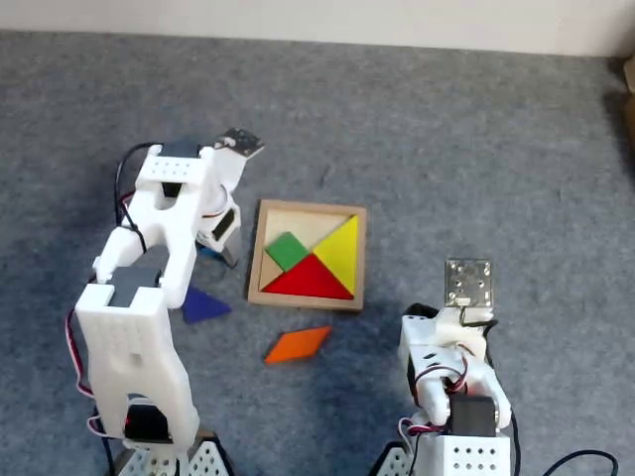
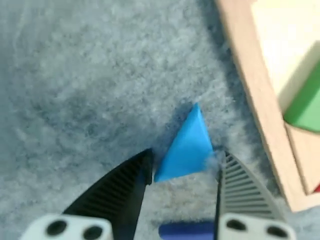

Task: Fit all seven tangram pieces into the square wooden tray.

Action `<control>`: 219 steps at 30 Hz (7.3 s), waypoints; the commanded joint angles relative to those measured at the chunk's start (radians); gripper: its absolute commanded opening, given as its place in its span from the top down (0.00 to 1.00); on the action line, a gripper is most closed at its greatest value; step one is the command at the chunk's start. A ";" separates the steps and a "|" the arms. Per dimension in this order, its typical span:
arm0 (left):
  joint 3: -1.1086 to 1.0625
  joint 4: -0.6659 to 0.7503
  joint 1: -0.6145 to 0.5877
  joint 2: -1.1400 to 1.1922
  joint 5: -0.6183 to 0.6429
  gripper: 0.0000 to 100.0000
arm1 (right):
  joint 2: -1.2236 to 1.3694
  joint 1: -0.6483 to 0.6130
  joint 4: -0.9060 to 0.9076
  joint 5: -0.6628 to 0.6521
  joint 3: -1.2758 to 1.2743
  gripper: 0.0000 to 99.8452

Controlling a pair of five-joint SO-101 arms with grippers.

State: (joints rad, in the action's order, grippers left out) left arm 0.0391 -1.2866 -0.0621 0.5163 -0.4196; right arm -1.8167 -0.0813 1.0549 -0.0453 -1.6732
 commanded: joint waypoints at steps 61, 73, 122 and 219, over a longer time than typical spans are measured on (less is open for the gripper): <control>0.236 -0.032 0.433 -0.079 -0.649 0.86 | -0.004 0.015 -0.031 0.009 -0.104 0.99; 0.363 -0.103 0.398 -0.033 -0.571 0.74 | -0.004 0.015 -0.031 0.009 -0.104 0.99; 0.338 0.040 0.297 0.124 -0.041 0.74 | -0.004 0.015 -0.031 0.009 -0.104 0.99; -0.788 0.267 0.610 -0.621 0.011 0.88 | -0.005 0.042 -0.033 0.009 -0.104 0.99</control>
State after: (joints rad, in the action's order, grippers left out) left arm -0.7480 -1.0257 0.5577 -0.0683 -0.4089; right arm -1.8167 -0.0506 1.0549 -0.0453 -1.6747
